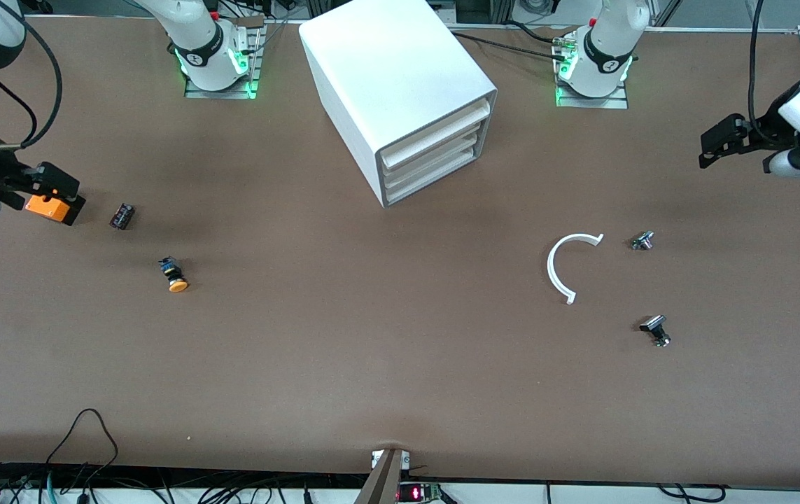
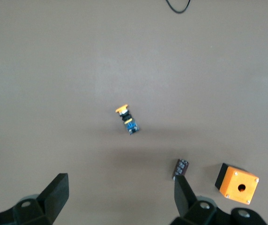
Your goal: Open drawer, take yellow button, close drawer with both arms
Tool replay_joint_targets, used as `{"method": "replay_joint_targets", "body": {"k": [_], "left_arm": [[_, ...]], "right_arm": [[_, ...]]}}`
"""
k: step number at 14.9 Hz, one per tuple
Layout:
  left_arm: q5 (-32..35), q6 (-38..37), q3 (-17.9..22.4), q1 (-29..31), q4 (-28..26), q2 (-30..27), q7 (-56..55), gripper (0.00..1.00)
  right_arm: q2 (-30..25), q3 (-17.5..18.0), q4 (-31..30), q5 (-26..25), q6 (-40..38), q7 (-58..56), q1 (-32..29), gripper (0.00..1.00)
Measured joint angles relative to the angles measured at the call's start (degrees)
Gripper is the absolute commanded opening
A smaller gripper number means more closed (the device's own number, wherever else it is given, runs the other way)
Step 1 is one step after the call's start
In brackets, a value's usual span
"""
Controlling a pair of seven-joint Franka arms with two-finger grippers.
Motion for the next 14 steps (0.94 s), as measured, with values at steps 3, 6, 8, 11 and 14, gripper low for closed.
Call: {"method": "replay_joint_targets", "body": {"k": [3,6,8,11,14], "left_arm": [[0.0,-0.7,0.0,0.0,0.9,1.2,0.0,1.00],[0.0,-1.2,0.0,0.0,1.2,1.2,0.0,1.00],[0.0,-1.5,0.0,0.0,1.4,1.2,0.0,1.00],[0.0,-1.7,0.0,0.0,1.5,1.2,0.0,1.00],[0.0,-1.8,0.0,0.0,1.5,1.2,0.0,1.00]], "right_arm": [[-1.1,-0.1,0.6,0.0,-1.9,0.0,0.0,1.00],[-0.2,0.1,3.7,0.0,-6.1,0.0,0.0,1.00],[0.4,0.2,4.6,0.0,-7.1,0.0,0.1,1.00],[0.9,0.2,4.9,0.0,-7.2,0.0,0.0,1.00],[1.0,0.0,4.9,0.0,-7.3,0.0,-0.1,1.00]]}}
